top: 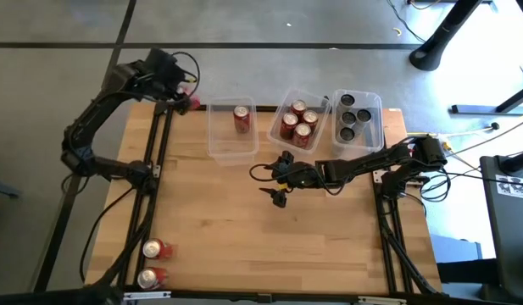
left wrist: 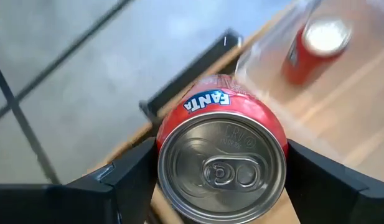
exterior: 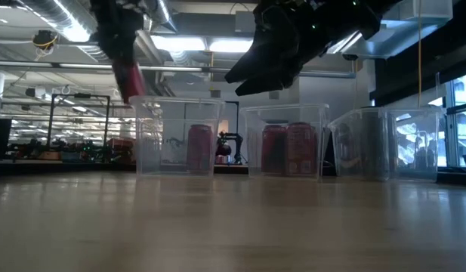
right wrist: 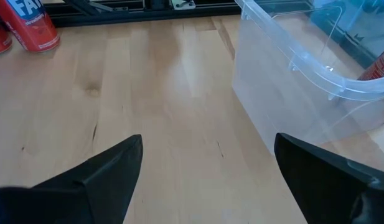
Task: Sort soda cans
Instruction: Put the top orange soda can into the left transparent bin
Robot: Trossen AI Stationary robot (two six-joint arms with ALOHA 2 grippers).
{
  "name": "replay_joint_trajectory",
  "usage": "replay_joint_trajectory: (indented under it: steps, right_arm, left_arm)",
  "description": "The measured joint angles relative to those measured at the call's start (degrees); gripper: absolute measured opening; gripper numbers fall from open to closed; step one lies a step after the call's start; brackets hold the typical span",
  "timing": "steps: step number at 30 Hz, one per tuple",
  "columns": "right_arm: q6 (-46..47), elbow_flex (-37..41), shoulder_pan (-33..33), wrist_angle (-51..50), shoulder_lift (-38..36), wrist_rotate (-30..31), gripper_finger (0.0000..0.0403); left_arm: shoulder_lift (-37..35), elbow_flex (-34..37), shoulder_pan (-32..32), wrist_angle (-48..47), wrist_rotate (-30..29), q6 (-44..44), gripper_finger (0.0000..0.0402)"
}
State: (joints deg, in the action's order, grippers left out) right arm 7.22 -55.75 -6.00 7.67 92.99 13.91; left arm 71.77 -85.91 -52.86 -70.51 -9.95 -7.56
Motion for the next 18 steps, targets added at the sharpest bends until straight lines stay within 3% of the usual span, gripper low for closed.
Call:
replay_joint_trajectory:
  steps: [7, 18]
  right_arm:
    - [0.0, 0.0, 0.0, 0.1, 0.0, 0.0, 0.0360]
    - [0.0, 0.0, 0.0, 0.3, 0.0, 0.0, 0.0360]
  left_arm:
    - [-0.4, -0.3, 4.6, 6.1, 4.1, 2.0, 0.0287]
    - [5.5, -0.3, 13.9, 9.7, 3.8, 6.4, 0.0288]
